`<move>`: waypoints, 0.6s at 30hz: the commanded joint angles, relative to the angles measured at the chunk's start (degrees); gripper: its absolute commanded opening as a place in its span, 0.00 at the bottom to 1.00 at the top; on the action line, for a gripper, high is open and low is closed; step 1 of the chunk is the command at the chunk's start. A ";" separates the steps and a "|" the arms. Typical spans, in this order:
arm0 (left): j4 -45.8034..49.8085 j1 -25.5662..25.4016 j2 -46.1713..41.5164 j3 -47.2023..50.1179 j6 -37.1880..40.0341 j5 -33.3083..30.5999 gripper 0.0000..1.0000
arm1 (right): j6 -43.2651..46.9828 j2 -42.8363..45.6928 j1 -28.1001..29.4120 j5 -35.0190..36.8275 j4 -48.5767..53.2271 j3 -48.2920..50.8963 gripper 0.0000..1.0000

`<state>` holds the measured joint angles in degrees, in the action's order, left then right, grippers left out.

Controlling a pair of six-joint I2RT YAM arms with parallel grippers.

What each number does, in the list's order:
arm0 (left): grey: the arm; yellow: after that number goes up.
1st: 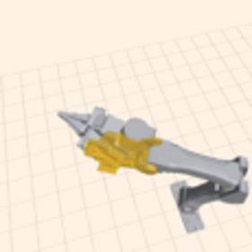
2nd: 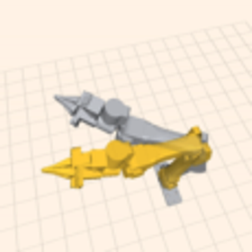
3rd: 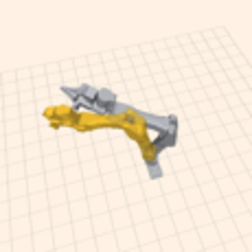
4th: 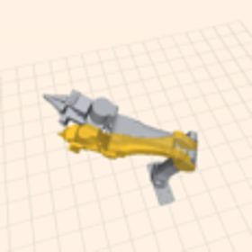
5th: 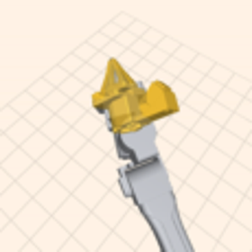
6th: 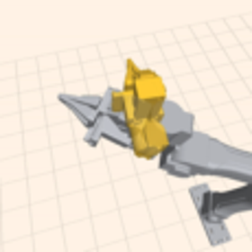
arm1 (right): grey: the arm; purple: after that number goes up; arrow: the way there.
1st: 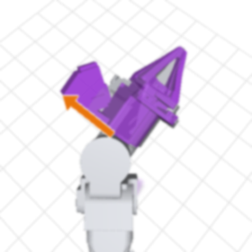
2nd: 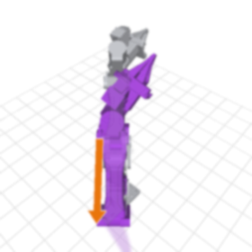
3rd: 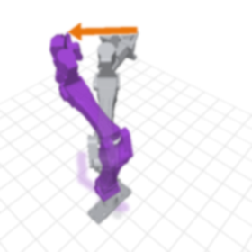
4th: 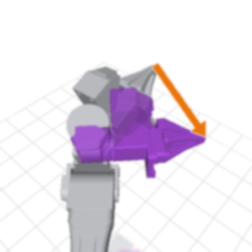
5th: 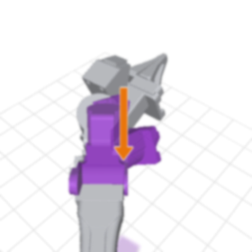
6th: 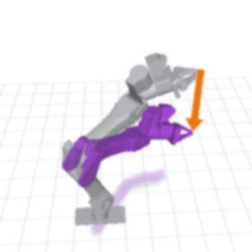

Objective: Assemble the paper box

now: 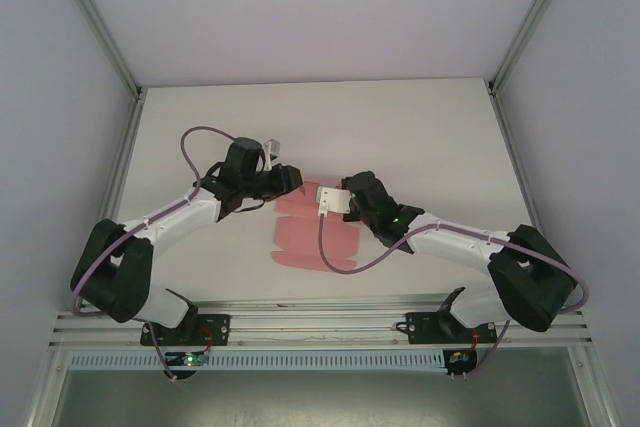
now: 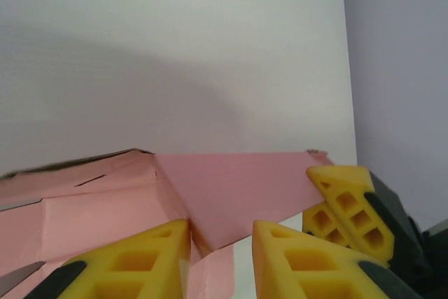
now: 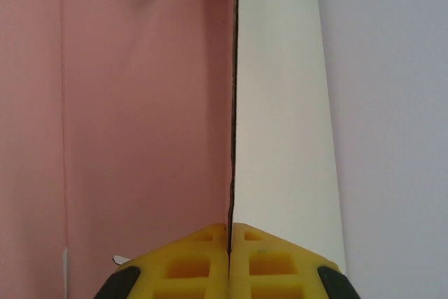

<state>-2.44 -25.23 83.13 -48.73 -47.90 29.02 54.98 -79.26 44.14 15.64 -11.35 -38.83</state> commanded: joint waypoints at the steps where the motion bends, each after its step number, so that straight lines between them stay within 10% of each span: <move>1: -12.16 -1.27 1.10 2.32 -6.20 -1.55 0.26 | -1.49 0.61 1.68 -4.38 -0.95 0.69 0.00; 13: -15.15 -1.76 -0.38 4.25 -9.31 -3.26 0.18 | -1.63 0.49 1.76 -3.99 -0.88 0.99 0.00; 18: -9.75 -1.74 -2.87 4.31 -6.55 -5.03 0.41 | -2.12 0.78 1.53 -2.72 -0.95 0.93 0.00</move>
<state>-13.04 -25.93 82.89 -44.42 -56.07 26.15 53.71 -79.26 44.16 15.53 -11.07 -38.37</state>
